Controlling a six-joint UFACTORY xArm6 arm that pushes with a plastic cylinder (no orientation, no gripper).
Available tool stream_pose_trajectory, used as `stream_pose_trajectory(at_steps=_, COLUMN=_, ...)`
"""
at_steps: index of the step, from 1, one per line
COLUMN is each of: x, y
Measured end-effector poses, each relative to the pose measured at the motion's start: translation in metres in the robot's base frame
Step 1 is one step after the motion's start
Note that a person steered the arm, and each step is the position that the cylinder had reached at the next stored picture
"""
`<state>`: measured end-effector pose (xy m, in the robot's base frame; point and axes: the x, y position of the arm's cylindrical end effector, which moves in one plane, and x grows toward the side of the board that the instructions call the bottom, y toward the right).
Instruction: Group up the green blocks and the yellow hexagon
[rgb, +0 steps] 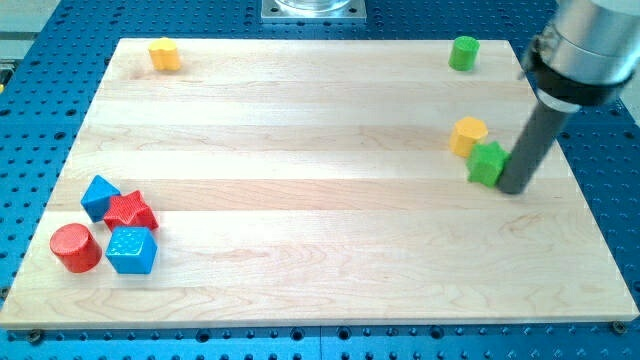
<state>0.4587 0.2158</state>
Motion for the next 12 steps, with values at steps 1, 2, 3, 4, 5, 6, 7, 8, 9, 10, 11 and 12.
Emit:
stream_pose_trajectory(at_steps=1, x=-0.009, y=-0.019)
stream_pose_trajectory(at_steps=2, x=0.034, y=-0.035)
stream_pose_trajectory(at_steps=3, x=-0.015, y=-0.046)
stream_pose_trajectory(at_steps=4, x=-0.073, y=-0.047)
stream_pose_trajectory(at_steps=5, x=-0.105, y=-0.047)
stream_pose_trajectory(at_steps=6, x=-0.143, y=-0.047)
stream_pose_trajectory(at_steps=7, x=-0.099, y=-0.048)
stream_pose_trajectory(at_steps=8, x=-0.061, y=-0.069)
stream_pose_trajectory(at_steps=9, x=-0.066, y=-0.005)
stream_pose_trajectory(at_steps=10, x=-0.104, y=0.007)
stream_pose_trajectory(at_steps=11, x=-0.155, y=0.006)
stream_pose_trajectory(at_steps=12, x=-0.166, y=0.005)
